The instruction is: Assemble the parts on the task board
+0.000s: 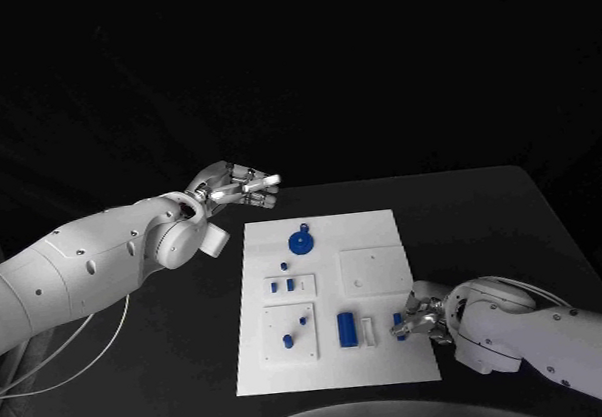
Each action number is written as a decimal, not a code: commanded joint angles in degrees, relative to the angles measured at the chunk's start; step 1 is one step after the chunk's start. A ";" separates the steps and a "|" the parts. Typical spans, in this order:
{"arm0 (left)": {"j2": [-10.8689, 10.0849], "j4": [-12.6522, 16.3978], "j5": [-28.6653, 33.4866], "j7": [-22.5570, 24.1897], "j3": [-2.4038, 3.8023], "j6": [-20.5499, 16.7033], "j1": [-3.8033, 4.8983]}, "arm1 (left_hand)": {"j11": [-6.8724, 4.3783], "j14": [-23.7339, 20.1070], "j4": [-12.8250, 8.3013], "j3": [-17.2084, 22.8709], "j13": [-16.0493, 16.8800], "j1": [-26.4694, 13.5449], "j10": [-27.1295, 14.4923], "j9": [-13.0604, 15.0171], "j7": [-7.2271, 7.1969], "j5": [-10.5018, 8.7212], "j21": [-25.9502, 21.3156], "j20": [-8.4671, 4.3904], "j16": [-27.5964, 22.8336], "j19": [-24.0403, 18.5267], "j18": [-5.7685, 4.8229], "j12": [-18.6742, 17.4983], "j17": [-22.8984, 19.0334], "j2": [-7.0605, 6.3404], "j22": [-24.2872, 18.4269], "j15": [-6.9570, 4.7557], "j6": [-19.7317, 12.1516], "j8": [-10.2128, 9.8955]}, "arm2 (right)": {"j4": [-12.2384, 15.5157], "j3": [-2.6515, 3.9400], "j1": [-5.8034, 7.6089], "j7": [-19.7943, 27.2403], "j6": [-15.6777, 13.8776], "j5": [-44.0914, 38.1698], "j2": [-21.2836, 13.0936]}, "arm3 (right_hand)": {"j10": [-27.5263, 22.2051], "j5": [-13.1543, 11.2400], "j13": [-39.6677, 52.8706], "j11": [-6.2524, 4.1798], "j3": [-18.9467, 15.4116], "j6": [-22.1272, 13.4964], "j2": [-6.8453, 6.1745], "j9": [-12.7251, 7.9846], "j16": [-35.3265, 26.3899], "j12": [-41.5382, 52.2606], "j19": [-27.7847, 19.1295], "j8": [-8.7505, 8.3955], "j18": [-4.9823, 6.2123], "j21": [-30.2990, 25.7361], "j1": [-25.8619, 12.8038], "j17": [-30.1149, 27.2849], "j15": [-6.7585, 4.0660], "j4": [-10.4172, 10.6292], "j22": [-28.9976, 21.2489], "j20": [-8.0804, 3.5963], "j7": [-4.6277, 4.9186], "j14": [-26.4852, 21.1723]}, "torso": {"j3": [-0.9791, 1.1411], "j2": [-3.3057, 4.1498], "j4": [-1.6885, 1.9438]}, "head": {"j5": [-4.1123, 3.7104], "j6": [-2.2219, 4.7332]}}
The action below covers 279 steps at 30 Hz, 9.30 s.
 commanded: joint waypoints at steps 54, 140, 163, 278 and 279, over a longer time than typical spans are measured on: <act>-0.01 0.25 -0.99 -0.77 -0.07 2.80 0.00 | 0.09 -0.36 -0.94 -0.81 -0.02 0.28 -0.14 -0.03 -0.06 -0.38 -0.29 -0.30 -0.18 -0.10 -0.57 -0.18 -0.06 0.99 -0.07 0.10 -0.46 0.05 | 0.26 -0.25 -0.38 3.19 0.48 7.73 2.02 | 0.09 -15.81 -0.57 -1.13 -4.29 1.72 3.07 -35.68 -1.06 -0.72 1.47 0.32 -0.17 -3.69 -3.14 -0.57 -0.70 -6.88 5.05 -0.09 -1.22 0.18 | -0.01 -0.01 0.04 | 0.51 -0.38; -0.11 0.09 -1.28 -1.38 -1.08 4.20 -0.02 | 0.12 -0.38 -3.61 -2.01 -0.01 0.52 -0.15 -0.01 0.04 -0.34 -0.20 -0.07 -0.18 0.00 -0.14 -0.14 0.00 3.44 -0.03 0.18 -0.32 0.07 | -1.71 -0.25 -0.35 4.66 2.31 7.44 2.61 | -0.08 -31.41 -2.17 -2.61 -1.17 6.19 5.52 -25.09 -2.66 -2.83 2.12 0.66 -1.28 -5.74 -2.58 1.25 -1.97 -3.06 5.21 -1.54 -3.84 0.39 | 0.02 0.02 0.01 | 0.32 -0.44; -0.07 -0.07 -2.14 -2.20 -1.11 3.82 -0.01 | 0.09 -0.16 -3.91 -2.01 -0.02 0.83 0.03 -0.02 0.15 -0.33 -0.07 -0.13 -0.18 0.37 -0.01 -0.15 0.02 4.05 0.02 0.12 -0.23 0.05 | -2.93 -0.25 -0.36 2.70 6.60 7.35 3.45 | -0.45 -23.76 -2.01 -2.49 -5.03 5.91 2.22 -17.09 -3.39 -3.53 1.85 0.31 -1.22 -6.42 0.46 1.13 -1.81 -10.37 5.14 -1.28 -4.10 0.48 | 0.03 0.02 0.00 | 0.41 -0.81; 6.40 -11.82 15.57 4.03 -0.65 -10.09 0.55 | -8.59 -63.56 -5.67 3.74 -3.43 -29.36 -60.89 -3.79 -9.10 -3.04 -4.42 -7.16 -3.75 -55.08 -1.74 -3.63 -3.78 2.79 -4.26 -7.89 -55.88 -3.65 | -33.35 9.56 12.49 48.43 -9.50 47.34 10.41 | -77.61 -34.18 -70.60 1.05 -22.46 -66.39 6.20 -40.44 -57.63 -56.86 -84.02 -3.33 -3.69 -48.12 -24.08 -60.89 4.52 0.25 -74.91 6.31 -4.38 -82.98 | 0.32 -3.30 -0.21 | -2.38 17.48; 6.20 -11.04 15.72 4.24 -0.56 -10.78 0.41 | -8.59 -63.56 -5.67 3.74 -3.43 -70.63 -60.89 -3.79 -9.10 -3.04 -4.42 -7.16 -3.75 -55.08 -1.74 -3.63 -3.78 2.79 -4.26 -7.89 -55.88 -3.65 | -32.57 9.20 12.62 48.83 -10.14 47.91 10.19 | -77.61 -34.18 -70.60 1.05 -22.46 -66.39 6.20 -40.44 -57.63 -56.86 -84.02 -3.33 -3.69 -48.12 -65.23 -60.89 4.52 0.25 -74.91 6.31 -4.38 -82.98 | 0.25 -3.57 -0.04 | -2.49 17.09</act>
